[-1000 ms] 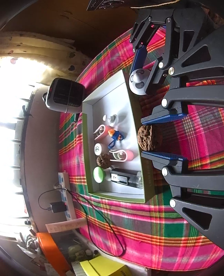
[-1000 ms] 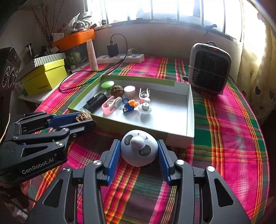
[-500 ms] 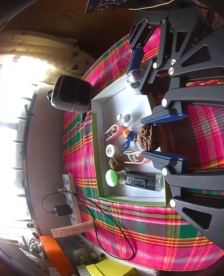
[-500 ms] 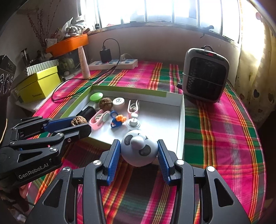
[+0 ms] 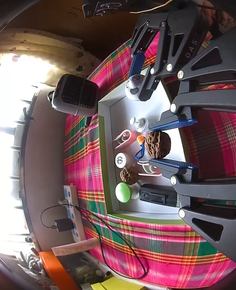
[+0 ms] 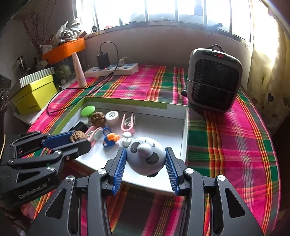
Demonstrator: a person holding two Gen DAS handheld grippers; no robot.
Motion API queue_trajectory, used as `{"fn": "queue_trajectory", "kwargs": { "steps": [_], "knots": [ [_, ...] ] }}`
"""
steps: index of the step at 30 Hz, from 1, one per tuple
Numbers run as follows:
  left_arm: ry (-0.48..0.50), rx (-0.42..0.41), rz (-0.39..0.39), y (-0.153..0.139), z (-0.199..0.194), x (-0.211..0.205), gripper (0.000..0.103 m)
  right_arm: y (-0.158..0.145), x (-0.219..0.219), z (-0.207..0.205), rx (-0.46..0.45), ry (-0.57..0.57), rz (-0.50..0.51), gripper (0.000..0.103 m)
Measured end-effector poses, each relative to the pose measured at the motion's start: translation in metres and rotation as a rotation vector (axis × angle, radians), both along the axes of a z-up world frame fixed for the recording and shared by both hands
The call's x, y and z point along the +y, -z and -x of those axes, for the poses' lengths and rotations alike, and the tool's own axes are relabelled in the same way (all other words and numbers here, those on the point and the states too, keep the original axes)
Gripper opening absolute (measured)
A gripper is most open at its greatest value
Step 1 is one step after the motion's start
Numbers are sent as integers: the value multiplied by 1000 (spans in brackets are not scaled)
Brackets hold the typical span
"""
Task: Organize objects
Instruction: 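Carry the walnut and white ball over the tray with both grippers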
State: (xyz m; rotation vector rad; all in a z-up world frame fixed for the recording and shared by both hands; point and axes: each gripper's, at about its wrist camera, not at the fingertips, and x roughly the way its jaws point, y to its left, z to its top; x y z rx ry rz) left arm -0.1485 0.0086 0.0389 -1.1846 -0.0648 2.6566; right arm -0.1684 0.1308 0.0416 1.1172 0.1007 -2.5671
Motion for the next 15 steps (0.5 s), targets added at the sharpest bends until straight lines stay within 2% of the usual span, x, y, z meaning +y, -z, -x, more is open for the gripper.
{"fn": "queue_trajectory", "kwargs": {
  "steps": [15],
  "knots": [
    [-2,-33,4,13,15,6,29,7,2,40,-24,-8,-9,44]
  ]
}}
